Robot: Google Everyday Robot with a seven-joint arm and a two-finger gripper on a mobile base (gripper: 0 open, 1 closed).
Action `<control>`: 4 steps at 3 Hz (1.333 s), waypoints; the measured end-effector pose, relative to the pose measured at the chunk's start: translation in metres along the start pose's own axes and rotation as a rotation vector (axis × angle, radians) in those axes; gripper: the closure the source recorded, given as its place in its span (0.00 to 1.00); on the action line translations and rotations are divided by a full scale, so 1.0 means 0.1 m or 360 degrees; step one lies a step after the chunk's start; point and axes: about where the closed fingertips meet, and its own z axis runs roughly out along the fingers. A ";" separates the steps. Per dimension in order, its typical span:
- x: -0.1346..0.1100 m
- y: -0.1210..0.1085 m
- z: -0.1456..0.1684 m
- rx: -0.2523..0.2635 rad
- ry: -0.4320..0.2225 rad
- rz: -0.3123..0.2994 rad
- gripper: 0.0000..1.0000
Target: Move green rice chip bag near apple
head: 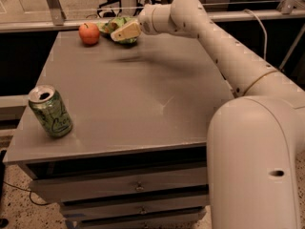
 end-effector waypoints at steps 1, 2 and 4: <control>0.07 -0.05 -0.37 0.0069 -0.0075 0.0048 0.00; 0.32 -0.15 -0.92 0.0097 -0.0170 0.0089 0.00; 0.65 -0.40 -1.81 0.0138 -0.0231 0.0121 0.00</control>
Offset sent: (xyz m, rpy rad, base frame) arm -0.0844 -0.1869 -0.0020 0.1815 -0.1210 -0.0757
